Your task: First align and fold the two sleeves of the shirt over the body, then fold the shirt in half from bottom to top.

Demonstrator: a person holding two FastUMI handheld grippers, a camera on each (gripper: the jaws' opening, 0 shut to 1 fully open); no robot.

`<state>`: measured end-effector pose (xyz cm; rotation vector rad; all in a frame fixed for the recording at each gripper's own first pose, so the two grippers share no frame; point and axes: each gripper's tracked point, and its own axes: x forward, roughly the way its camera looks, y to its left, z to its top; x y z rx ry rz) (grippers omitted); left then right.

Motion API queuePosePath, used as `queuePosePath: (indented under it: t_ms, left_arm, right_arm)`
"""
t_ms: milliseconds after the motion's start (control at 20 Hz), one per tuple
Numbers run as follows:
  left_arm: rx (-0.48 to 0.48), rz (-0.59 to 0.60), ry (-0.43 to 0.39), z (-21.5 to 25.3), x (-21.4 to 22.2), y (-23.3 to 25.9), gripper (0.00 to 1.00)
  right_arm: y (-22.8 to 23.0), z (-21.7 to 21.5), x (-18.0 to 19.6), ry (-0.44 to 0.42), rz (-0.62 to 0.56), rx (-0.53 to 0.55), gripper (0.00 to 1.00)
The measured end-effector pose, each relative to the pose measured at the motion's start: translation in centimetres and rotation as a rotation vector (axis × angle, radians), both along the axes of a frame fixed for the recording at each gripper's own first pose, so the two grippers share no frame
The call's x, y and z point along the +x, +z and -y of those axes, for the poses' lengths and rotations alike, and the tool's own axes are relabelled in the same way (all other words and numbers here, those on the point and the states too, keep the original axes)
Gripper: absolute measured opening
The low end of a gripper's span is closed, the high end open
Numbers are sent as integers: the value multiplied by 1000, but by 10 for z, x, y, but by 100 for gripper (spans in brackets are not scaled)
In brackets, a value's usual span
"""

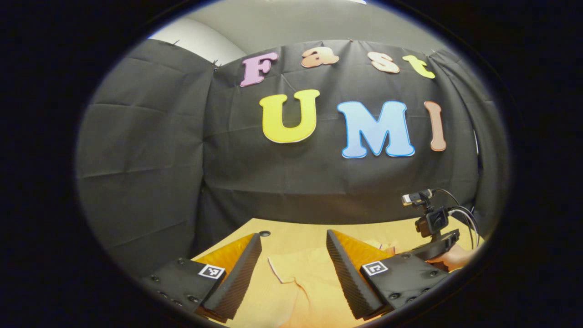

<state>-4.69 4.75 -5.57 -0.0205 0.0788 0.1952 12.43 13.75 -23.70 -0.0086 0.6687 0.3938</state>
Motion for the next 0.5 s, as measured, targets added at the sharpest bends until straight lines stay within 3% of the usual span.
queuePosePath:
  t_ms: [50,100,150,200,350,400,500]
  left_arm:
    - [1,2,-9,1,2,0,96]
    - [2,5,-18,0,5,1,96]
    - [3,7,-27,0,8,0,96]
    - [2,6,-36,-1,10,-2,96]
    - [-13,0,-65,-4,19,-9,95]
    - [-16,-3,-74,-6,22,-14,94]
    - [-22,-6,-93,-12,32,-23,92]
  right_arm:
    - [2,0,-1,3,2,-4,22]
    - [2,1,-4,2,6,-11,34]
    - [7,0,-7,4,11,-9,32]
    - [9,0,-10,5,16,-8,44]
    - [24,1,-17,-1,49,-6,61]
    - [30,1,-20,-9,68,-8,75]
    - [46,2,-28,-24,104,-3,93]
